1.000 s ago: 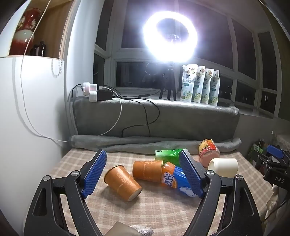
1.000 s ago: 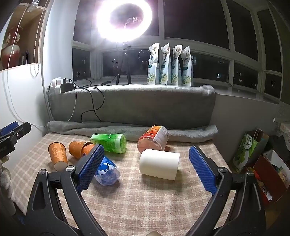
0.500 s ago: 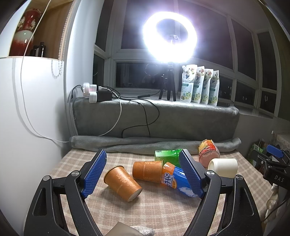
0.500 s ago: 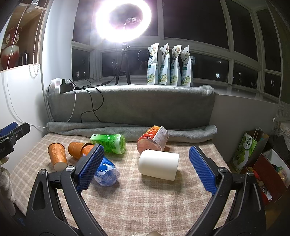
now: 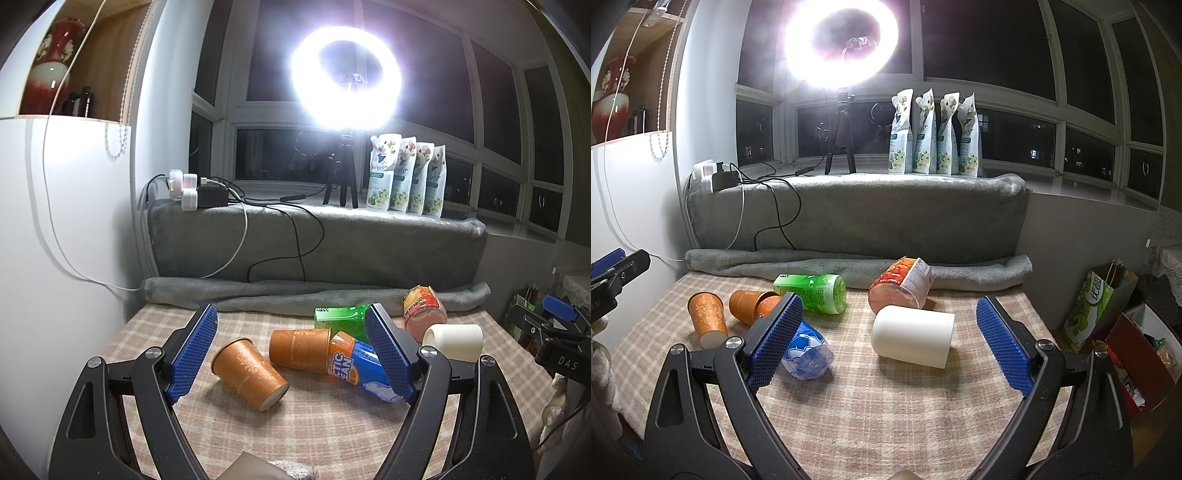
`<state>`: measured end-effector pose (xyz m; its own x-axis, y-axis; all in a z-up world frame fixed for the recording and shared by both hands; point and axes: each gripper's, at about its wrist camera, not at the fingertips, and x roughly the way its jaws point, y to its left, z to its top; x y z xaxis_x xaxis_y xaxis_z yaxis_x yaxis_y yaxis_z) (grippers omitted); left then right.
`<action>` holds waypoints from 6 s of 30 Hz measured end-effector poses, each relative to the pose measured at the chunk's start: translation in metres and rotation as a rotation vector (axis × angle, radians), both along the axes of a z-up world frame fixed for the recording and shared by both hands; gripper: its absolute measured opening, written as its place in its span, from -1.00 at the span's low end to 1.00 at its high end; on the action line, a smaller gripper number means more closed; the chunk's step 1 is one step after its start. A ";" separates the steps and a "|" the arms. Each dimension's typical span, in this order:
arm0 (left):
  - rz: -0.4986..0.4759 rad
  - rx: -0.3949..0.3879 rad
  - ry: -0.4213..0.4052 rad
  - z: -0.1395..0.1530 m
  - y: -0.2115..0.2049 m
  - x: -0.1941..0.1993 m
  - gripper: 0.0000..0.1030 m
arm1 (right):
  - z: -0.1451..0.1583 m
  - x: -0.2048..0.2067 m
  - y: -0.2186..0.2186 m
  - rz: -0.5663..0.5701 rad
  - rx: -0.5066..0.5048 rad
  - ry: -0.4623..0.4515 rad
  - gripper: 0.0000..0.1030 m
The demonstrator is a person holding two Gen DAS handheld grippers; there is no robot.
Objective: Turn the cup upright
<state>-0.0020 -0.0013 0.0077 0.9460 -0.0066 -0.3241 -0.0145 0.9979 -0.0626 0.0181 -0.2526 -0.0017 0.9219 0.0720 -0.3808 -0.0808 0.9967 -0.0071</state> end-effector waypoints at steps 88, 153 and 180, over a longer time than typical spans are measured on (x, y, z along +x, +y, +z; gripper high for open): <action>-0.020 -0.035 0.155 -0.042 0.032 0.004 0.60 | -0.074 0.234 0.148 0.688 -0.696 0.495 0.88; -0.024 -0.100 0.174 -0.034 0.040 -0.006 0.60 | 0.004 0.158 0.076 0.614 -0.055 0.569 0.22; -0.230 -0.338 0.395 -0.057 0.016 0.016 0.60 | -0.117 0.103 0.059 0.503 0.481 1.026 0.27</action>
